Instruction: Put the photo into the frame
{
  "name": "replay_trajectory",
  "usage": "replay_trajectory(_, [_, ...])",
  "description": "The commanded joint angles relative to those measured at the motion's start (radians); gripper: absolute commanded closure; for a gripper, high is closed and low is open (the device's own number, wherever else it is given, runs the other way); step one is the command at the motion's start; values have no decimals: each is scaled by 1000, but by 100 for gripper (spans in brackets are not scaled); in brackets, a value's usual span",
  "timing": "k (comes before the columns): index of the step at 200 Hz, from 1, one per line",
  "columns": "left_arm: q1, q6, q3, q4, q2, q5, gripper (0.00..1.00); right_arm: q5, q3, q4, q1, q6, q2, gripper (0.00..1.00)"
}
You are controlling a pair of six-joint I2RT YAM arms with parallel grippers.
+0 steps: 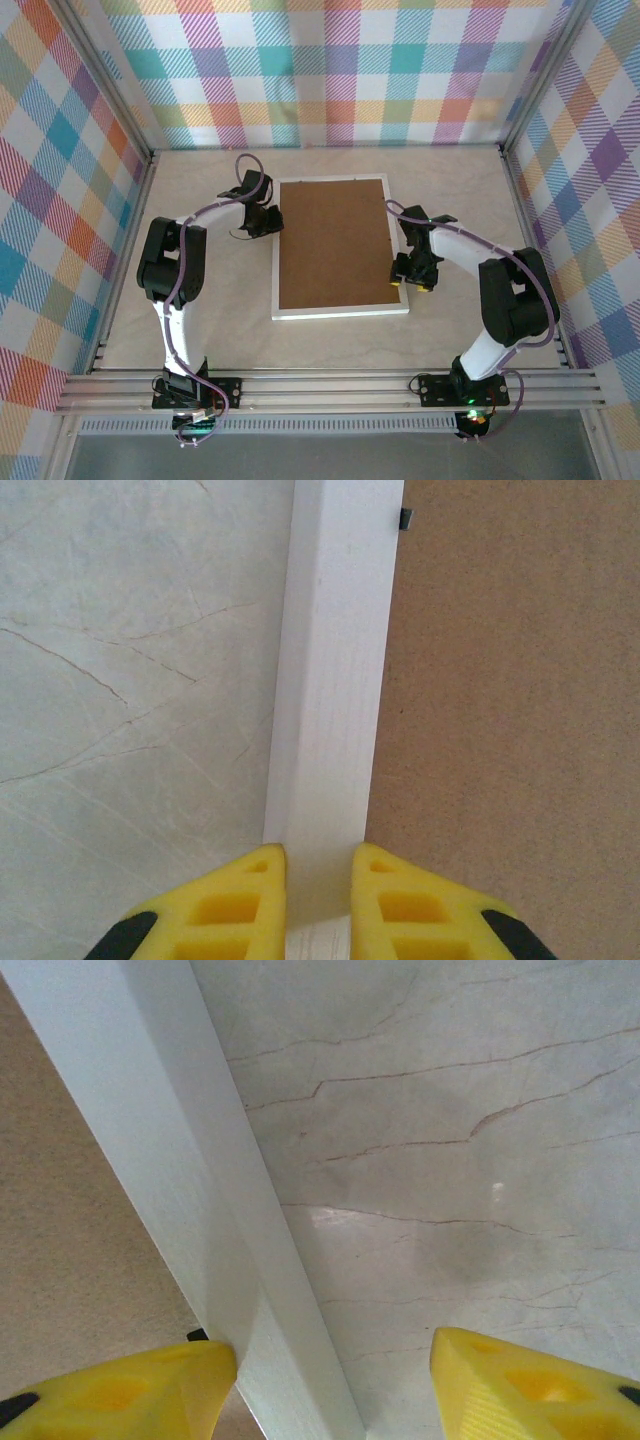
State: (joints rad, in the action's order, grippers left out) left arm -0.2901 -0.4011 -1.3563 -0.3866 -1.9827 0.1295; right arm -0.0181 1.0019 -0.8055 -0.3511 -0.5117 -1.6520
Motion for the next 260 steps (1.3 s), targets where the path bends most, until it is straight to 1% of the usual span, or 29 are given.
replay_trajectory(1, [3, -24, 31, -62, 26, 32, 83, 10, -68, 63, -28, -18, -79, 41])
replay_trajectory(40, [2, -36, 32, -54, 25, 39, 83, 28, -61, 79, -65, -49, -79, 42])
replay_trajectory(86, [8, -41, 28, -59, 26, 44, 83, 55, -66, 130, -116, -82, -141, 41])
replay_trajectory(127, [9, -41, 26, -66, 20, 40, 83, 61, -89, 183, -123, -97, -153, 41])
replay_trajectory(153, [15, -35, 30, -77, 28, 35, 83, 60, -87, 182, -125, -80, -123, 41])
replay_trajectory(165, [21, -33, 32, -82, 37, 36, 81, 30, -60, 144, -123, -59, -91, 41])
replay_trajectory(175, [31, -30, 29, -90, 46, 41, 77, -2, -33, 106, -118, -36, -55, 40])
replay_trajectory(183, [39, -29, 22, -102, 54, 39, 68, -23, -12, 82, -110, -18, -22, 40])
replay_trajectory(193, [49, -28, 12, -123, 71, 35, 53, -24, 15, 64, -89, 5, 15, 39])
replay_trajectory(196, [51, -27, 7, -130, 77, 34, 46, -21, 23, 60, -81, 14, 25, 39])
replay_trajectory(203, [57, -23, 1, -139, 90, 28, 34, -13, 41, 61, -64, 30, 41, 39])
replay_trajectory(211, [64, -17, -7, -151, 105, 20, 26, -8, 63, 68, -48, 48, 54, 38])
replay_trajectory(230, [79, -8, -47, -179, 120, 10, 21, 10, 131, 90, -4, 80, 38, 37])
replay_trajectory(260, [106, 3, -116, -210, 115, 15, 21, 88, 258, 148, 66, 118, -66, 37])
